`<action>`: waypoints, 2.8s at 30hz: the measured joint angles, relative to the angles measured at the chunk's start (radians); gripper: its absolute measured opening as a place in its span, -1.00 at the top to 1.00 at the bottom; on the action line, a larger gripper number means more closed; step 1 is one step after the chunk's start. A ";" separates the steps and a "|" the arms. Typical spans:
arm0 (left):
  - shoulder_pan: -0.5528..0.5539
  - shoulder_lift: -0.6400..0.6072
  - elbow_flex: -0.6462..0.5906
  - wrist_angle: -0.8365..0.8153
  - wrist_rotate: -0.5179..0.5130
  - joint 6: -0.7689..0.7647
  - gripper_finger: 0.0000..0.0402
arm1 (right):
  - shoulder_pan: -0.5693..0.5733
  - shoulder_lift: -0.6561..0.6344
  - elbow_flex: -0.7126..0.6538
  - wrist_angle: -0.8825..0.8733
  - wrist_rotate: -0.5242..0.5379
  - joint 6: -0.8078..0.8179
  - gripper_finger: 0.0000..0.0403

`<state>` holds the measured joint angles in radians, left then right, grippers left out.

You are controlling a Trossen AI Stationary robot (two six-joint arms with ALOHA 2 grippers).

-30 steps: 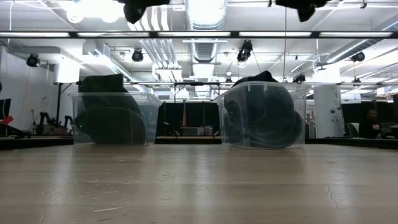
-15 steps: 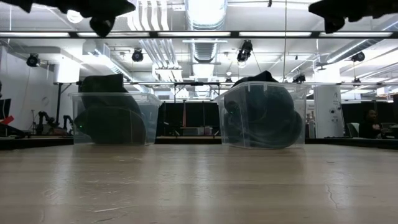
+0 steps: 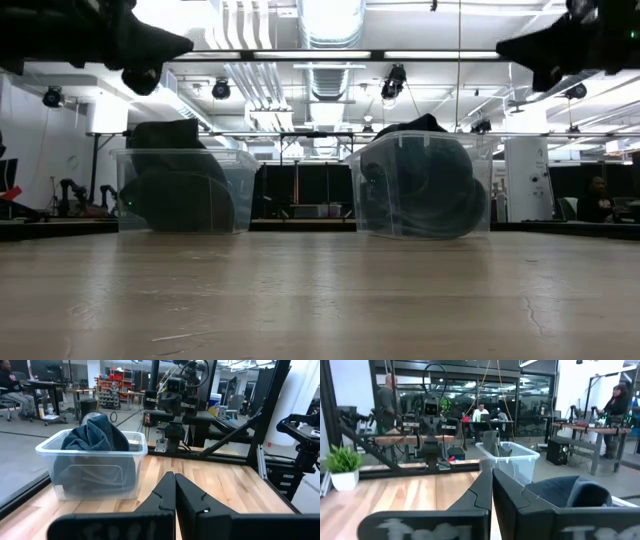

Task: Pick & Place hat
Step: Return to Home Position

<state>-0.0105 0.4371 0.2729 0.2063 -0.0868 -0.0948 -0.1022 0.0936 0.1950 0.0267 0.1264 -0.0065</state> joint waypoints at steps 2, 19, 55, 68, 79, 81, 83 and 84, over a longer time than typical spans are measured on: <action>0.000 -0.014 -0.024 0.010 0.000 0.000 1.00 | 0.000 -0.018 -0.038 0.019 -0.008 -0.030 0.96; 0.000 -0.038 -0.152 0.003 -0.008 0.009 1.00 | 0.000 -0.046 -0.182 0.081 -0.135 -0.052 0.96; 0.000 -0.036 -0.264 -0.113 -0.008 -0.063 1.00 | 0.000 -0.027 -0.186 -0.017 -0.124 0.083 0.96; 0.001 -0.036 -0.265 -0.114 -0.008 -0.063 1.00 | 0.000 -0.027 -0.186 -0.017 -0.125 0.083 0.96; 0.001 -0.036 -0.266 -0.114 -0.008 -0.063 1.00 | 0.000 -0.027 -0.186 -0.017 -0.125 0.084 0.96; 0.000 -0.036 -0.266 -0.114 -0.008 -0.063 1.00 | 0.000 -0.027 -0.186 -0.017 -0.125 0.082 0.96; 0.001 -0.036 -0.266 -0.114 -0.008 -0.063 1.00 | 0.000 -0.027 -0.186 -0.017 -0.125 0.084 0.96; 0.000 -0.036 -0.265 -0.114 -0.008 -0.062 1.00 | 0.000 -0.027 -0.186 -0.017 -0.125 0.083 0.96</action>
<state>-0.0101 0.4015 0.0078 0.0925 -0.0948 -0.1572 -0.1027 0.0666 0.0090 0.0093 0.0013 0.0761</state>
